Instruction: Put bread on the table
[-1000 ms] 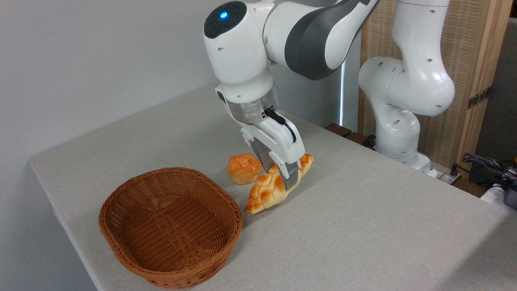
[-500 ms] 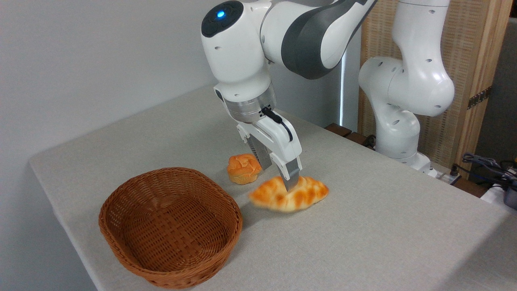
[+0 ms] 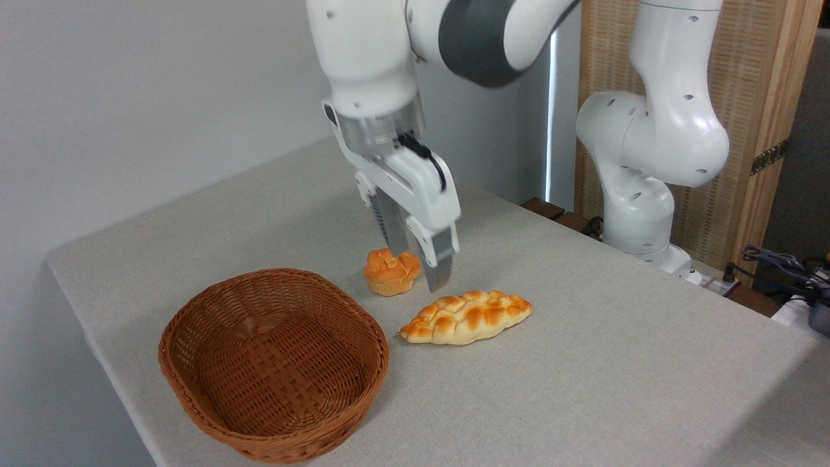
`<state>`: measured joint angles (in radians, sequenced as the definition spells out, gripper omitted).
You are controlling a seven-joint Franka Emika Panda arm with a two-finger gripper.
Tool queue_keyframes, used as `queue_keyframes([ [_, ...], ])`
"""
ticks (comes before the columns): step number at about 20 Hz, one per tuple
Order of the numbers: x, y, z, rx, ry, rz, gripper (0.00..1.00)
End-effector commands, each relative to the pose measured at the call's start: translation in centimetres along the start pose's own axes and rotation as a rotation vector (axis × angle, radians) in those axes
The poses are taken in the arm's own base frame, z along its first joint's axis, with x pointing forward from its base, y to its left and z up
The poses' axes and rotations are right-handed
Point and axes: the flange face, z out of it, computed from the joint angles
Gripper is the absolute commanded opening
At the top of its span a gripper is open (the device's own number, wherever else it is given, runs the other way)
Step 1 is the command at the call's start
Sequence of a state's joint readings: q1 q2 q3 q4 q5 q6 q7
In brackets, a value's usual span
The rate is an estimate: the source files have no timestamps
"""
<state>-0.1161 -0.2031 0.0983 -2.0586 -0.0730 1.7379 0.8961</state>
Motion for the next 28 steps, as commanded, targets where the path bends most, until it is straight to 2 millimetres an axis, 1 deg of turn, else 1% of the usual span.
queue_keyframes([
  [1, 1.7, -1.0, -4.8, 0.082, 0.042, 0.001, 1.00],
  [2, 2.4, -1.5, -6.0, 0.104, 0.057, 0.001, 1.00],
  [5, 3.8, -2.5, -9.0, 0.151, 0.098, -0.048, 1.00],
  [7, 5.1, -2.7, -10.9, 0.179, 0.126, -0.097, 1.00],
  [8, 5.9, -2.5, -11.3, 0.186, 0.134, -0.107, 1.00],
  [10, 7.1, -2.1, -11.5, 0.174, 0.119, -0.120, 1.00],
  [11, 7.5, -2.0, -12.0, 0.165, 0.109, -0.126, 1.00],
  [13, 8.0, -2.1, -12.2, 0.145, 0.088, -0.135, 1.00],
  [18, 8.0, -2.3, -11.6, 0.134, 0.080, -0.171, 1.00],
  [22, 7.6, -2.7, -11.6, 0.134, 0.079, -0.179, 1.00],
  [23, 7.7, -2.7, -11.6, 0.133, 0.079, -0.179, 1.00],
  [24, 8.1, -2.2, -11.5, 0.134, 0.078, -0.168, 1.00],
  [25, 7.9, -2.4, -11.5, 0.138, 0.072, -0.171, 1.00],
  [28, 8.4, -2.3, -11.2, 0.169, 0.036, -0.164, 1.00],
])
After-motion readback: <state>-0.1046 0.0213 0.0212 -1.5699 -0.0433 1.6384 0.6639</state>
